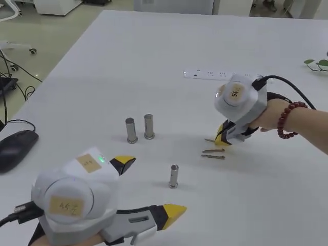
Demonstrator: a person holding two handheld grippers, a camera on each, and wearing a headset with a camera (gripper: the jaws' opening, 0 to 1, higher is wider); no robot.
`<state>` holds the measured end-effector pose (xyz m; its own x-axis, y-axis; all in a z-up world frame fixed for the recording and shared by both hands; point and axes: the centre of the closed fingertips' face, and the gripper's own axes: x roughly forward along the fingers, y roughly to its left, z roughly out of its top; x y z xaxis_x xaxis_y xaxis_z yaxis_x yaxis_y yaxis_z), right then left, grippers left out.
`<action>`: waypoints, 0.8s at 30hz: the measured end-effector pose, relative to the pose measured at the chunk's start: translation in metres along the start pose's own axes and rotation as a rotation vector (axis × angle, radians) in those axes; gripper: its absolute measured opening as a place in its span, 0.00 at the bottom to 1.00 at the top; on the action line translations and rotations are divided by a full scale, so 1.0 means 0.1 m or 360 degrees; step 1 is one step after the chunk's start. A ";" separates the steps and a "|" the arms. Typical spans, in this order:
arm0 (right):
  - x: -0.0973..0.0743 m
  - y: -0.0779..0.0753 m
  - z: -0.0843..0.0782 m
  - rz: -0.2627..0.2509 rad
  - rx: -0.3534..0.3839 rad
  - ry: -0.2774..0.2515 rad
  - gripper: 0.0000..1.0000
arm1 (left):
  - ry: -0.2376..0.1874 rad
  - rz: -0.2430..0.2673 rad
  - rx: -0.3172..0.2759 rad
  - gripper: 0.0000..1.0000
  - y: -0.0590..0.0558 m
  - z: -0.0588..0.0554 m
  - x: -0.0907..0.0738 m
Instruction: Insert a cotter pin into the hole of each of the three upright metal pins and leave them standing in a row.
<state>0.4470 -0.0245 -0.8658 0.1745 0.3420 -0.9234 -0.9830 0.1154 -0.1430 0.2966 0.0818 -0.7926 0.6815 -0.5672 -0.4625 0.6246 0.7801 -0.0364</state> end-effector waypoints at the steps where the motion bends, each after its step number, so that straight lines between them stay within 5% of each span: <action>1: 0.00 0.00 0.00 0.0001 0.0004 0.0007 0.04 | -0.0001 0.0001 0.0000 0.76 0.00 0.00 0.00; 24: -0.04 -0.01 0.10 -0.0106 -0.0017 -0.0005 0.02 | 0.0023 0.0014 0.0004 0.74 0.02 -0.02 -0.03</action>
<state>0.4481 -0.0169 -0.8583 0.2398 0.3365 -0.9106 -0.9697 0.1281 -0.2080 0.2956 0.0858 -0.7930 0.6813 -0.5563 -0.4759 0.6196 0.7843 -0.0298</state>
